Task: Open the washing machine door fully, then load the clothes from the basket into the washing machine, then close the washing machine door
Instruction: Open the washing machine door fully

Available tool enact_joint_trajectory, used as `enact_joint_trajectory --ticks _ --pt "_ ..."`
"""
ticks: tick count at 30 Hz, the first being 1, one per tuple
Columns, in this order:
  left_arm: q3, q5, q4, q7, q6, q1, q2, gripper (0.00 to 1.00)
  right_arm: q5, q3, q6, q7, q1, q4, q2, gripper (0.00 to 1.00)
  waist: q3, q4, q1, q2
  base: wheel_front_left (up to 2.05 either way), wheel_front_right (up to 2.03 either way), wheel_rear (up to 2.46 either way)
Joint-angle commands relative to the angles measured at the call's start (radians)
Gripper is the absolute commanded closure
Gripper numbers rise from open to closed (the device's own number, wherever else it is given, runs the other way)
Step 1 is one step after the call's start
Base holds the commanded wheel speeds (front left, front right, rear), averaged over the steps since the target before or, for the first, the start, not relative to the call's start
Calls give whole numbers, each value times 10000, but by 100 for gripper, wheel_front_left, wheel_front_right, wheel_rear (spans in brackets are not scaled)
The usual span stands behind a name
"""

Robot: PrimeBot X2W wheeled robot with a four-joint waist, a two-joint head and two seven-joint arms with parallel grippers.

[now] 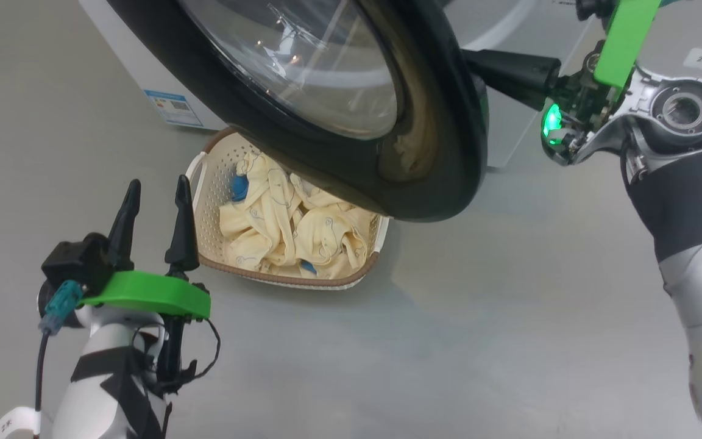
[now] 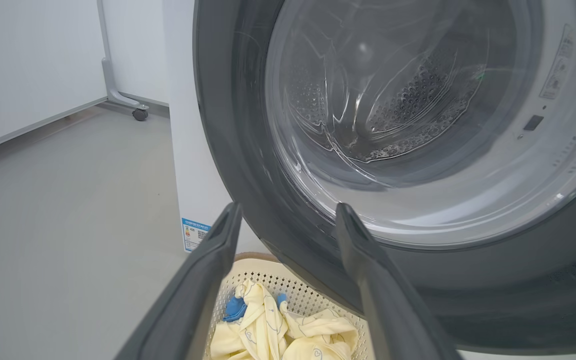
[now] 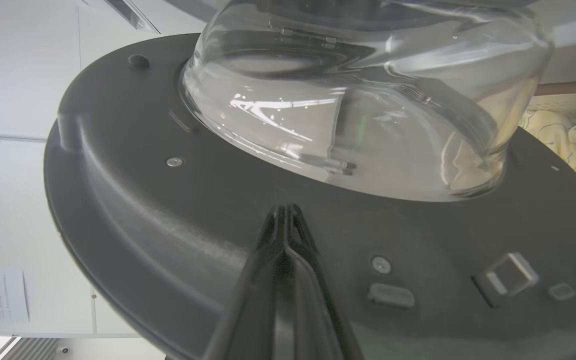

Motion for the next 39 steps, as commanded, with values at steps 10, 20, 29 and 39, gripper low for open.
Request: enact_joint_trajectory --ticks 10,20,29,39 --pt "230 197 -236 -111 6 386 239 0 141 277 117 306 914 -444 601 100 -776 -15 0 -1 0 0 0" --pt "99 195 -154 -111 6 783 291 0 297 568 117 333 1537 -178 890 100 -1414 50 0 -1 0 0 0" --pt "-116 172 -61 -111 6 1142 467 0 744 1164 117 244 2017 -118 970 100 -1980 70 0 -1 0 0 0" --pt "-265 53 79 -111 6 1373 677 0 1965 2647 117 -375 2336 -208 975 100 -2474 143 0 -1 0 0 0"
